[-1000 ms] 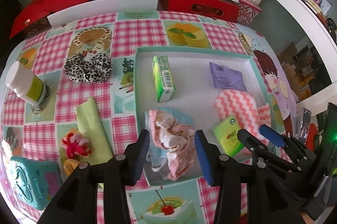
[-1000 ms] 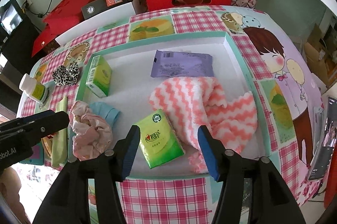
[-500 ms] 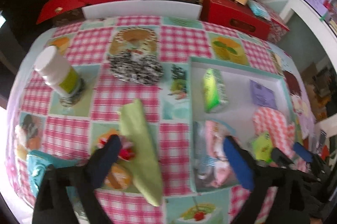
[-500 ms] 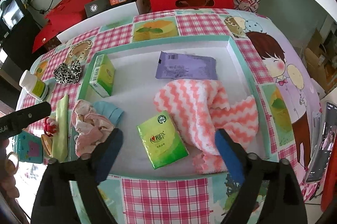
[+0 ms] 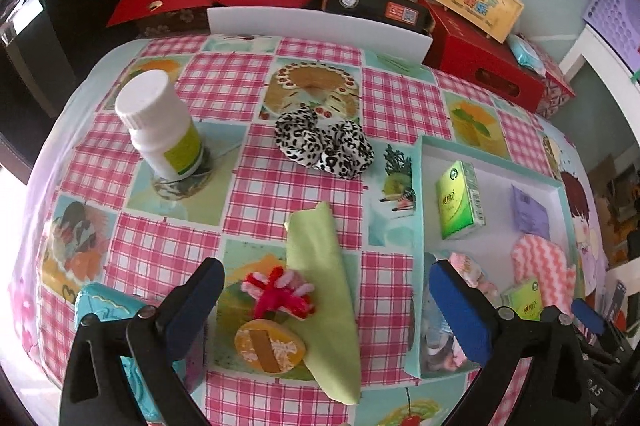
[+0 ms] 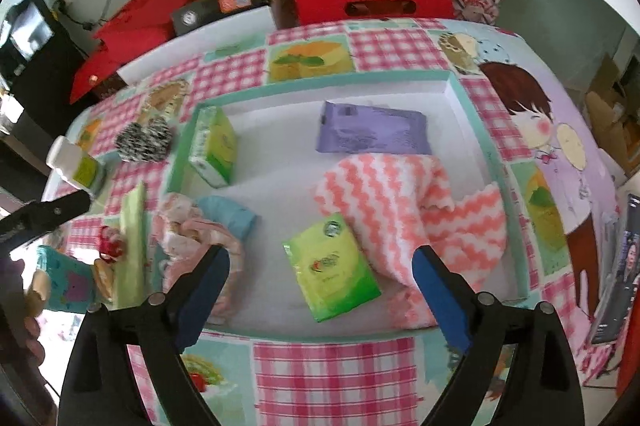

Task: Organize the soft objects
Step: 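Withdraw both tools from the tray toward the light green cloth and red bow, then close the left tool on the red-and-white bow while the right tool closes on the light green cloth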

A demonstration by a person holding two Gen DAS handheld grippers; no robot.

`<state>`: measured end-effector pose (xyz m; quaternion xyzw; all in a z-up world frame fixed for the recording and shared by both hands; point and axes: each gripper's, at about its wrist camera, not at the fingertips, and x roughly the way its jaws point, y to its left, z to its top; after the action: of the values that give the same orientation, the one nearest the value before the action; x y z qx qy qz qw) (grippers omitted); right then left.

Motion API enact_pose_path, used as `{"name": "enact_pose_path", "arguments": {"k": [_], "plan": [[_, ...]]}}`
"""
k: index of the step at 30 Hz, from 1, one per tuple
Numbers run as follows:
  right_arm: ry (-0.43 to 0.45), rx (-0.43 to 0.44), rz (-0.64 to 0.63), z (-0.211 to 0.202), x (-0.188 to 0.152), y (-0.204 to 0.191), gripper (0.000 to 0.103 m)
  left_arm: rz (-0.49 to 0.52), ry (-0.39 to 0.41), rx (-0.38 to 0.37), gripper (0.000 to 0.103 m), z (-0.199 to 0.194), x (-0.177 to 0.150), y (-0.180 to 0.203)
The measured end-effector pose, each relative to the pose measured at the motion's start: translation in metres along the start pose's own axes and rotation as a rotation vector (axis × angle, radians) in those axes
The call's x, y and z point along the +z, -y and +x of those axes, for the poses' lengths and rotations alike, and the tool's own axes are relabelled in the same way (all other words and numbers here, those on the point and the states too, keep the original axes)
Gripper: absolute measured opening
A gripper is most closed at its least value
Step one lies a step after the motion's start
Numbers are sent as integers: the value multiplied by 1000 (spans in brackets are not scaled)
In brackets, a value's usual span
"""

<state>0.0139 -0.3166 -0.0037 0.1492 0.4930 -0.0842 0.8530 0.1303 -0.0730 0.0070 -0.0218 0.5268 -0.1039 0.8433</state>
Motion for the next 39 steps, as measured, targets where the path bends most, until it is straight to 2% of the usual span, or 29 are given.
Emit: {"name": "enact_pose_path", "arguments": {"k": [4, 15, 26, 32, 37, 39], "plan": [[20, -18, -51, -4, 1, -14, 93, -19, 7, -2, 103, -3, 1, -9], [29, 13, -103, -2, 12, -46, 93, -67, 35, 21, 103, -14, 13, -46], [17, 90, -237, 9, 24, -119, 93, -137, 86, 19, 103, -33, 24, -100], [-11, 143, -327, 17, 15, -156, 93, -85, 31, 2, 103, -30, 27, -104], [-58, 167, -371, 29, 2, -171, 93, -40, -30, -21, 103, -25, 30, -97], [-73, 179, -377, 32, -1, -173, 92, -3, -62, -7, 103, -20, 30, -91]]}}
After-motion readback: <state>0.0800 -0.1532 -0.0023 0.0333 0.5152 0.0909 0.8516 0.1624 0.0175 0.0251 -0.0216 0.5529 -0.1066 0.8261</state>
